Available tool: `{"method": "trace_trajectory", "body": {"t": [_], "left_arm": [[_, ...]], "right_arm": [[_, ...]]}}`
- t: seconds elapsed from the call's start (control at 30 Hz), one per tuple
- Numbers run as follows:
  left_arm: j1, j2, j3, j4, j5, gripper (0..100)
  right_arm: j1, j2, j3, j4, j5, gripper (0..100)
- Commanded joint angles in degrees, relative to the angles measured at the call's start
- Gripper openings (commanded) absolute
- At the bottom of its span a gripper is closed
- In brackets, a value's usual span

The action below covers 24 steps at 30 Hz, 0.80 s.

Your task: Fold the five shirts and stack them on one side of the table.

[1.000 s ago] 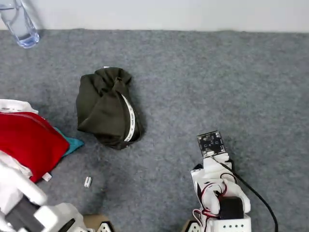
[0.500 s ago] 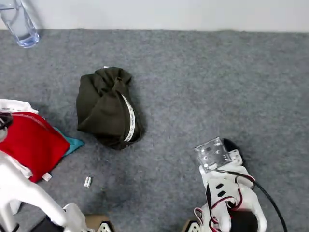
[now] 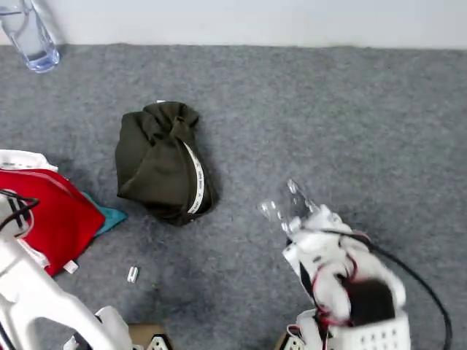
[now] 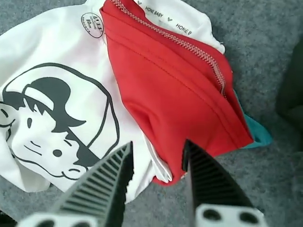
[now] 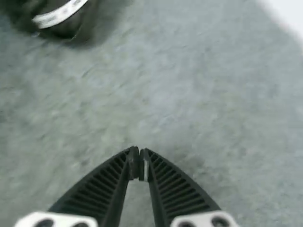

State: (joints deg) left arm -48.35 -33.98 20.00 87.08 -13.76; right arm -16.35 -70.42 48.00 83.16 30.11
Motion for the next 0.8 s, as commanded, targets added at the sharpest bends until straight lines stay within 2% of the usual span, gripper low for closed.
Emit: {"method": "trace_trajectory", "body": {"t": [0.0, 0.23, 0.5, 0.77], "left_arm": [[0.1, -3.3, 1.4, -1.3, -0.5, 16], [-1.8, -4.6, 5.1, -1.3, -0.5, 16], [-8.0, -4.4, 5.6, -1.3, -0.5, 16], [-9.9, -4.4, 6.6, -1.4, -0.5, 16]], "right_arm": [[-4.1, 11.9, -10.5, 2.1, -4.9, 1.5], [-15.9, 29.0, -18.8, -1.8, -16.1, 3.5], [-24.3, 43.3, -19.2, -18.0, -29.5, 35.9], [-29.9, 57.8, -19.9, -31.3, -30.9, 37.6]]}}
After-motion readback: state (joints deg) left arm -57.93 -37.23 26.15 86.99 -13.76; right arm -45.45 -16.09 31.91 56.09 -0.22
